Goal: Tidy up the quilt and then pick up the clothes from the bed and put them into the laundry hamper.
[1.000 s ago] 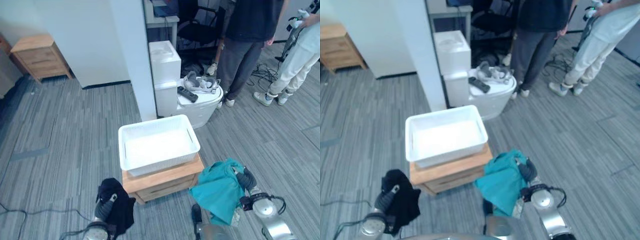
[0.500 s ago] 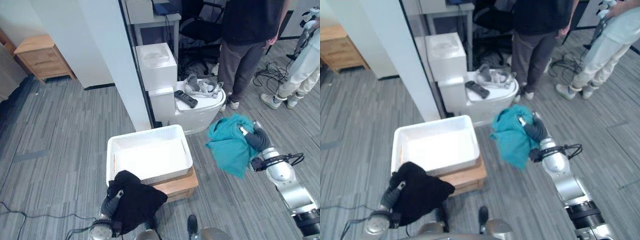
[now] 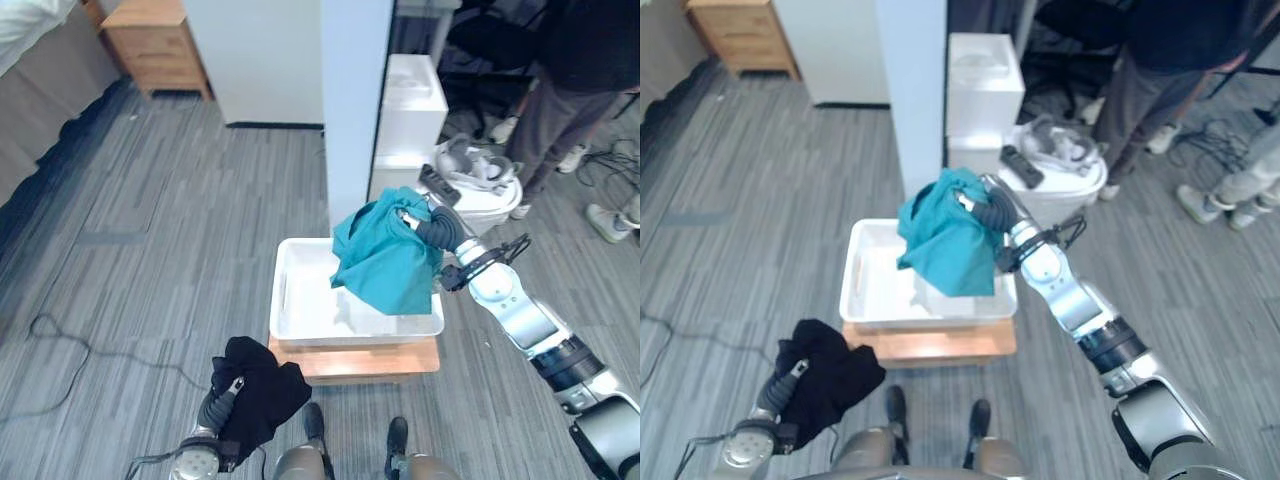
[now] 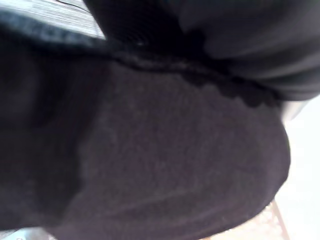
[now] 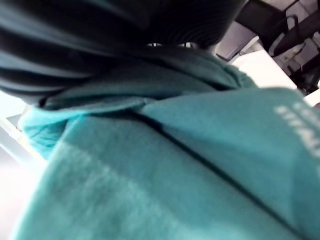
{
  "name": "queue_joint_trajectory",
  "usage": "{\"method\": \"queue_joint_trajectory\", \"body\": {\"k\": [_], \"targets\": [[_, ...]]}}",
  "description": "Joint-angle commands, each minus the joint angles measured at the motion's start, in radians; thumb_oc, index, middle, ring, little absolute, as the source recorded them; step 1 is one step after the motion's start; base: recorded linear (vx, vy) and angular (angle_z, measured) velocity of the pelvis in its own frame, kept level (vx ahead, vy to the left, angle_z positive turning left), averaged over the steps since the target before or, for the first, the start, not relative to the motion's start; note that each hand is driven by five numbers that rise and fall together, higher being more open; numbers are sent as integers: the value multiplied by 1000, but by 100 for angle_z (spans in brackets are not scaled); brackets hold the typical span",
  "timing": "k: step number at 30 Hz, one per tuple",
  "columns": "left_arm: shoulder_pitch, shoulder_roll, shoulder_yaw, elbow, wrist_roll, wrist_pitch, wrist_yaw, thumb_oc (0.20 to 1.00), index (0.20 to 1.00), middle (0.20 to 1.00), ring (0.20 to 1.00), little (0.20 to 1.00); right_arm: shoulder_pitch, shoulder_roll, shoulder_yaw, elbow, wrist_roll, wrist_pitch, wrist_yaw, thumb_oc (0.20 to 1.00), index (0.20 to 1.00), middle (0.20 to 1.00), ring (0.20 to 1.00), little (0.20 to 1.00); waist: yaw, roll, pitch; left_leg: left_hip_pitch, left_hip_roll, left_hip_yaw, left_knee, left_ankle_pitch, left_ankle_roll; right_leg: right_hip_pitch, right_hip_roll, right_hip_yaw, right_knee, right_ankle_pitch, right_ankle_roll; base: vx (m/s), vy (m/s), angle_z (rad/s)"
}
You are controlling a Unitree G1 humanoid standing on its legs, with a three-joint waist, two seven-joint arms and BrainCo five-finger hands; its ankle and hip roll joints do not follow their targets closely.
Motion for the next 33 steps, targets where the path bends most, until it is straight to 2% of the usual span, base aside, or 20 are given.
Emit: {"method": "queue_joint_trajectory", "body": {"k": [1, 3, 4, 5, 7, 8, 9, 10, 11, 14, 17, 21, 22, 23, 25, 28, 29, 31, 32, 33], "targets": [[-48, 76, 8, -34, -73, -95, 27, 200, 200, 200, 200, 200, -124, -7, -1, 27, -47, -21, -55, 200, 200, 200, 200, 200, 15, 23, 72, 37, 49, 1, 0, -87, -91, -29, -90, -9, -1, -94, 80, -72, 2, 23], [-56, 81, 9, -32, -85, -109, 38, 200, 200, 200, 200, 200, -144, -5, 12, 84, -48, -19, -66, 200, 200, 200, 200, 200, 29, 47, 91, 1, 45, -9, 0, -74, -99, -57, -95, -17, -1, -87, 82, -60, -3, 20], [-57, 80, 9, -31, -85, -110, 38, 200, 200, 200, 200, 200, -147, -4, 13, 87, -48, -21, -67, 200, 200, 200, 200, 200, 28, 47, 90, -2, 46, -9, 0, -73, -99, -60, -94, -17, -1, -86, 82, -53, -4, 17], [-61, 81, 5, -33, -88, -120, 40, 200, 200, 200, 200, 200, -160, 9, 27, 141, -57, -16, -82, 200, 200, 200, 200, 200, 37, 70, 97, -27, 44, -13, 0, -68, -105, -83, -101, -20, -1, -80, 83, -50, -2, 15], [-65, 83, 4, -46, -92, -134, 42, 200, 200, 200, 200, 200, -179, 12, 38, 203, -79, -13, -97, 200, 200, 200, 200, 200, 44, 91, 105, -50, 44, -14, 0, -60, -110, -100, -106, -23, -1, -77, 85, -54, 1, 9], [-75, 98, 10, -84, -84, -158, 54, 200, 200, 200, 200, 200, -184, -1, 46, 229, -117, -14, -115, 304, 304, 304, 304, 304, 48, 103, 112, -61, 44, -14, 0, -56, -115, -108, -109, -24, -1, -75, 88, -38, 4, 9], [-76, 106, 19, -111, -79, -169, 58, 200, 200, 200, 200, 200, -191, -11, 46, 238, -139, -13, -123, 1000, 1000, 1000, 1000, 1000, 50, 111, 111, -66, 44, -16, 0, -54, -116, -111, -109, -24, -1, -74, 89, -27, 1, 8], [-75, 106, 19, -113, -78, -168, 58, 200, 200, 200, 200, 200, -191, -11, 46, 239, -140, -14, -123, 1000, 1000, 1000, 1000, 1000, 50, 111, 111, -67, 44, -16, 0, -54, -116, -112, -109, -25, -1, -74, 89, -4, -10, 14], [-76, 137, 48, -200, -36, -199, 79, 200, 200, 200, 200, 200, -175, -36, 45, 215, -205, -15, -137, 1000, 1000, 1000, 1000, 1000, 47, 119, 108, -64, 45, -22, 0, -58, -120, -106, -109, -25, -1, -82, 92, -2, -19, 15], [-87, 176, 88, -303, 6, -225, 98, 200, 200, 200, 200, 200, -95, -69, 25, 138, -270, -32, -141, 1000, 1000, 1000, 1000, 1000, 30, 113, 93, -52, 46, -25, 0, -63, -117, -92, -106, -29, -1, -86, 91, 5, -37, 16], [-110, 210, 135, -413, 30, -252, 112, 200, 200, 200, 200, 200, 46, -122, -35, 17, -323, -57, -137, 1000, 1000, 1000, 1000, 1000, -2, 87, 73, -11, 48, -27, 0, -82, -114, -49, -104, -34, -1, -100, 92, 38, -62, 7], [-107, 214, 189, -510, 18, -262, 101, 200, 200, 200, 200, 200, 236, -167, -136, -75, -360, -75, -116, 1000, 1000, 1000, 1000, 1000, -29, 48, 27, 35, 49, -28, 0, -97, -105, -9, -96, -35, -1, -108, 90, 59, -66, 3], [-102, 215, 187, -515, 17, -259, 99, 200, 200, 200, 200, 200, 248, -168, -144, -84, -361, -74, -113, 1000, 1000, 1000, 1000, 1000, -26, 48, 27, 39, 49, -28, 0, -98, -105, -5, -97, -35, -1, -109, 90, 74, -45, -9], [-96, 205, 211, -565, 5, -260, 86, 200, 200, 200, 200, 200, 335, -178, -201, -117, -373, -75, -106, 1000, 1000, 1000, 1000, 1000, -47, 35, 5, 64, 52, -24, 0, -108, -101, 12, -92, -31, -1, -115, 89, 65, -38, -13], [-76, 190, 221, -616, -10, -249, 61, 200, 200, 200, 200, 200, 445, -157, -266, -157, -379, -79, -96, 1000, 1000, 1000, 1000, 1000, -70, 27, -19, 100, 57, -13, 0, -119, -99, 33, -86, -18, -1, -123, 89, 87, -30, -18], [-69, 176, 212, -627, -24, -245, 51, 200, 200, 200, 200, 200, 481, -145, -283, -170, -380, -79, -92, 1000, 1000, 1000, 1000, 1000, -76, 26, -26, 112, 59, -6, 0, -123, -98, 39, -84, -11, -1, -125, 89, 45, -8, -29], [-66, 156, 190, -619, -36, -234, 44, 200, 200, 200, 200, 200, 519, -126, -296, -170, -384, -73, -97, 1000, 1000, 1000, 1000, 1000, -93, 27, -30, 124, 63, 5, 0, -126, -97, 40, -80, -1, -1, -127, 88, 27, -13, -34], [-59, 148, 167, -607, -8, -219, 45, 200, 200, 200, 200, 200, 549, -107, -304, -184, -393, -68, -98, 1000, 1000, 1000, 1000, 1000, -115, 31, -28, 135, 66, 20, 0, -130, -96, 38, -77, 9, -1, -128, 89, 24, -6, -24], [-57, 149, 141, -595, 56, -210, 61, 200, 200, 200, 200, 200, 572, -92, -305, -191, -397, -65, -104, 1000, 1000, 1000, 1000, 1000, -132, 37, -20, 141, 68, 35, 0, -132, -96, 31, -75, 24, -1, -126, 91, 2, 4, -17], [-58, 148, 139, -593, 60, -211, 64, 200, 200, 200, 200, 200, 573, -92, -305, -192, -397, -65, -104, 1000, 1000, 1000, 1000, 1000, -130, 37, -21, 142, 69, 37, 0, -133, -96, 30, -74, 26, -1, -125, 91, -1, 6, -25]]}}
